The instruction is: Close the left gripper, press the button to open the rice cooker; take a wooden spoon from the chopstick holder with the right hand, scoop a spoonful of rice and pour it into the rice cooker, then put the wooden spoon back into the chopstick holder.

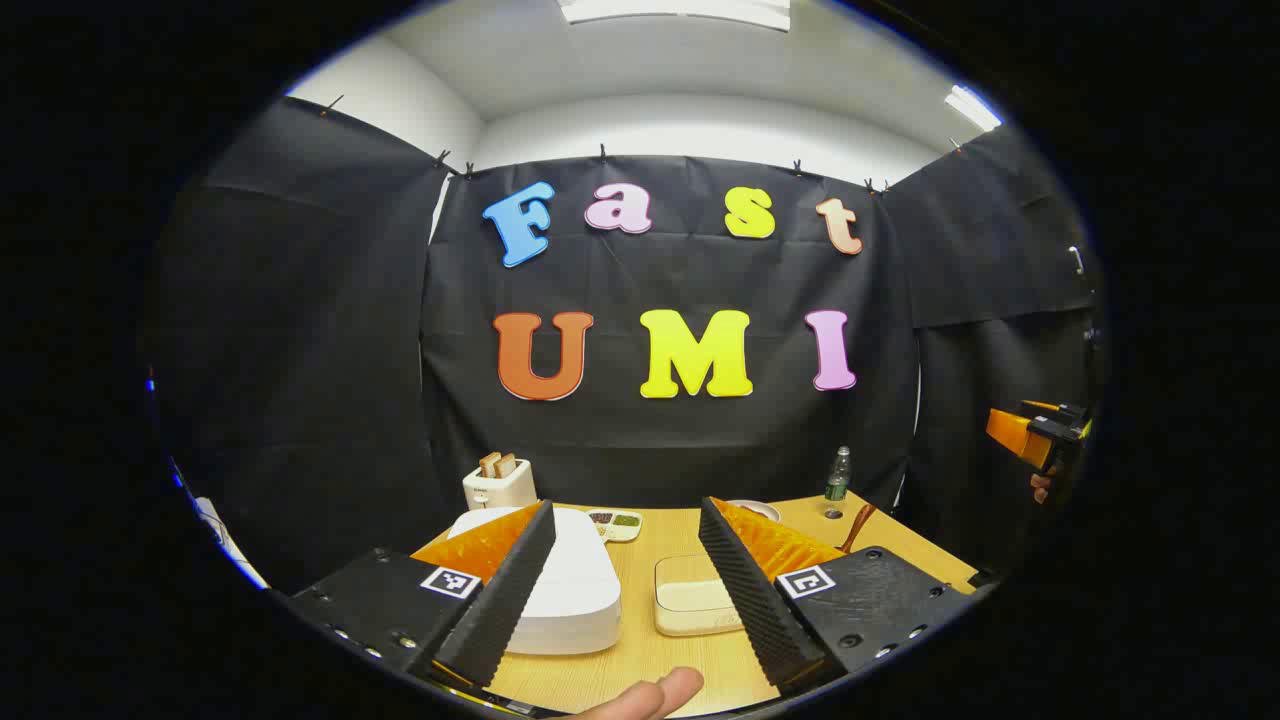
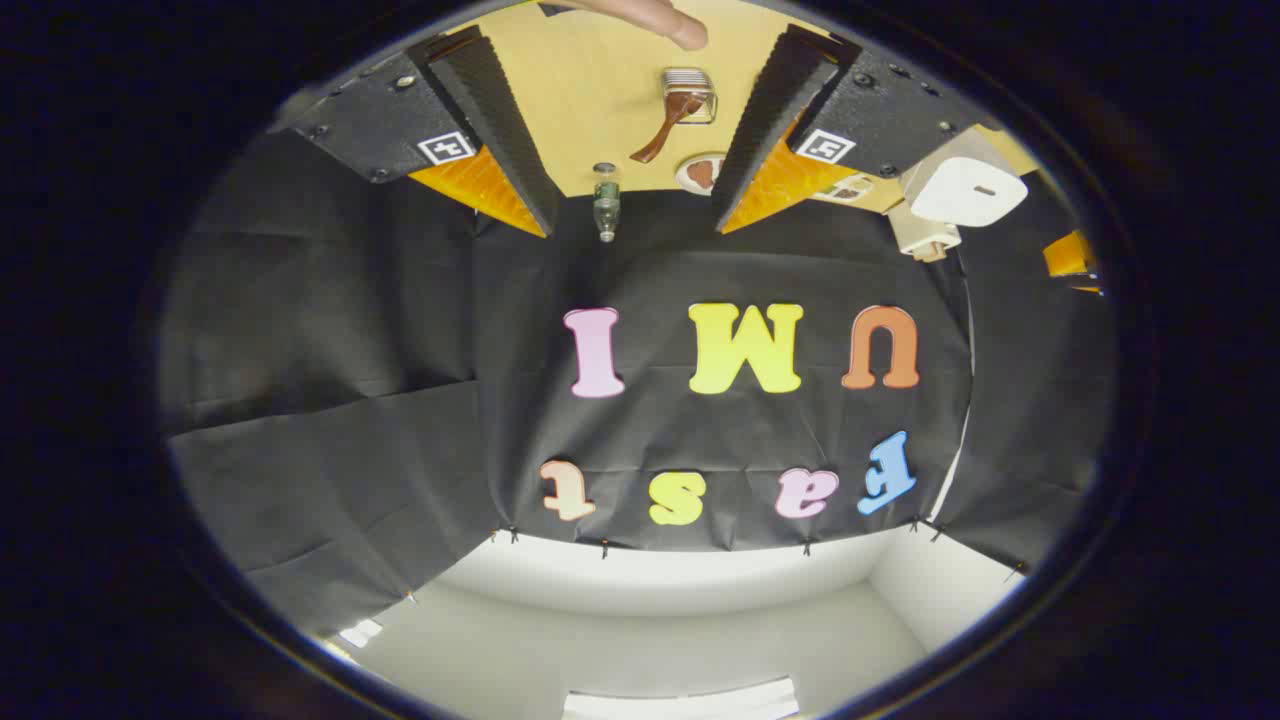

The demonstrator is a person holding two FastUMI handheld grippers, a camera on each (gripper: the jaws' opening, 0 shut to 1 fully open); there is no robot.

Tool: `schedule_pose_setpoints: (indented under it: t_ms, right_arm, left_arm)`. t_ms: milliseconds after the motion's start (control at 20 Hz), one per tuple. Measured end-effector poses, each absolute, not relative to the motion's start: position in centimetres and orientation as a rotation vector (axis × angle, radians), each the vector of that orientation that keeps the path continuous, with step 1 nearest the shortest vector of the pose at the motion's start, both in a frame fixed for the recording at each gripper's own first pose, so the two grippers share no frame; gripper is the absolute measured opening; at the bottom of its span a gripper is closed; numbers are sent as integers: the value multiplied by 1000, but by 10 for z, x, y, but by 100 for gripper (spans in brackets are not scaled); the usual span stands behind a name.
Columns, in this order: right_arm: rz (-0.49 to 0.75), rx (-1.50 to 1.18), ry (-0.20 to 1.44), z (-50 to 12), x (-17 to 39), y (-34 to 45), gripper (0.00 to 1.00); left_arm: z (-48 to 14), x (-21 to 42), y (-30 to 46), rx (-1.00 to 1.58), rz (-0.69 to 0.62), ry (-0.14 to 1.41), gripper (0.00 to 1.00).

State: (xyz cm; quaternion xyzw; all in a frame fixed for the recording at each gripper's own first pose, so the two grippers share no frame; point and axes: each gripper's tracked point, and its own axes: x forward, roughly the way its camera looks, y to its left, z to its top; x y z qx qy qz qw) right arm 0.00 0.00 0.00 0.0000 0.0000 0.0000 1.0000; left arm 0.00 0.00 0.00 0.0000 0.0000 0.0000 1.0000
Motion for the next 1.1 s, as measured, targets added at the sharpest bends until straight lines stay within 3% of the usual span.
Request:
schedule_pose_setpoints:
  t_ms: [1100]
  right_arm:
    - [29, 46, 15, -33, 15, -25, 100]
  left_arm:
    - [-18, 31, 20, 44, 53, 13, 96]
